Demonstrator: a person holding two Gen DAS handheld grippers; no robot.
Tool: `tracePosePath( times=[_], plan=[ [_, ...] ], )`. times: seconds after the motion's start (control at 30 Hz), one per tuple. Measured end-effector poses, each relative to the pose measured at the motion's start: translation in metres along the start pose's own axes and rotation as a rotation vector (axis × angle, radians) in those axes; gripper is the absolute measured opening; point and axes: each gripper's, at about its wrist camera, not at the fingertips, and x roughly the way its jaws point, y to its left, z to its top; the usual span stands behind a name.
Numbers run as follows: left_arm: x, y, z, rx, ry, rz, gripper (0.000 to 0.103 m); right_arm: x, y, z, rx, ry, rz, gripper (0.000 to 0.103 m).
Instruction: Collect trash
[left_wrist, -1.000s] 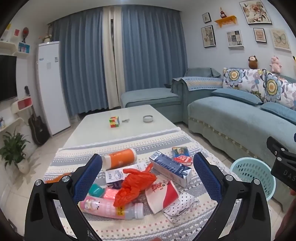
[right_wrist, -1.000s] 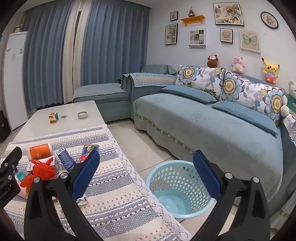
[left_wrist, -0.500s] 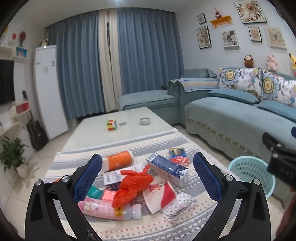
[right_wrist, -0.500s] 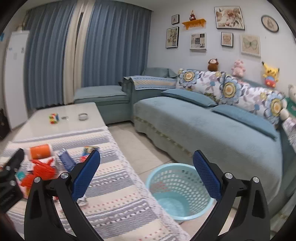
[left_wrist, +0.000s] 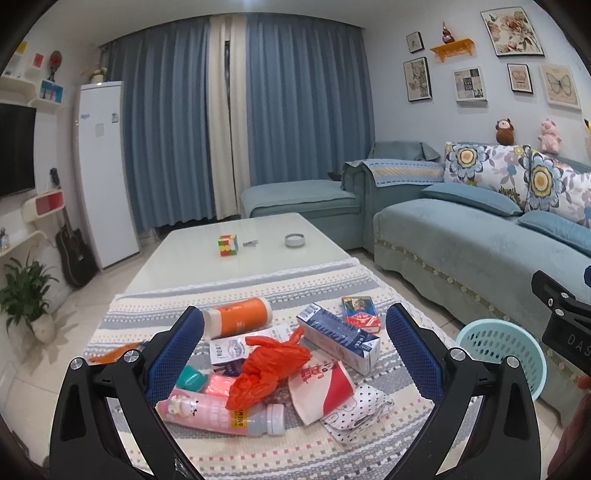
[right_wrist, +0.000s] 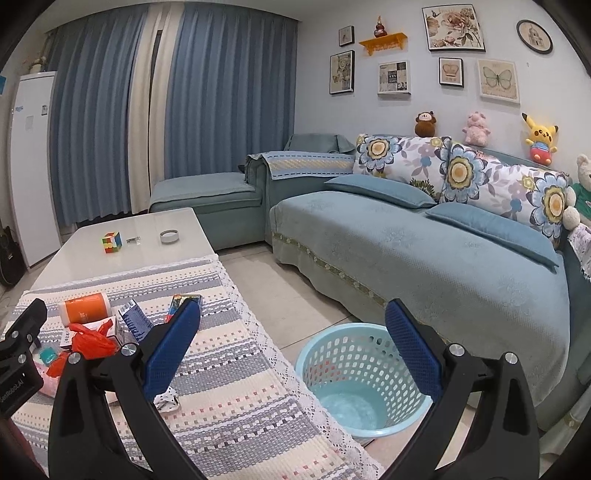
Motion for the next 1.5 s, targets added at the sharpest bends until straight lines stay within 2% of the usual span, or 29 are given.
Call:
tracePosePath(
  times=[0.7,1.1,1.23,1.5],
  plan=[
    [-0.002,0.008,0.003,-0.035,0.003,-0.026,0.096,-0.002,-0.001,-0.004,-0.018,-0.011,-0.015,0.095],
    [-0.004,0.011,0.004,-0.019,-0.013,0.003,0.096,-0.002,-0.002,-0.001,-0.013,-0.008,-0.021,0.095],
    [-0.007,0.01,0.006,0.016,-0.037,0.039,0.096,-0.005,-0.002,0.0,-0.018,-0.025,-0.027,0.095],
    [-0.004,0.016,0.007,-0.013,-0.02,0.01,0.096,-0.007,-0.001,-0.001,-0.019,-0.034,-0.023,0.095]
  ],
)
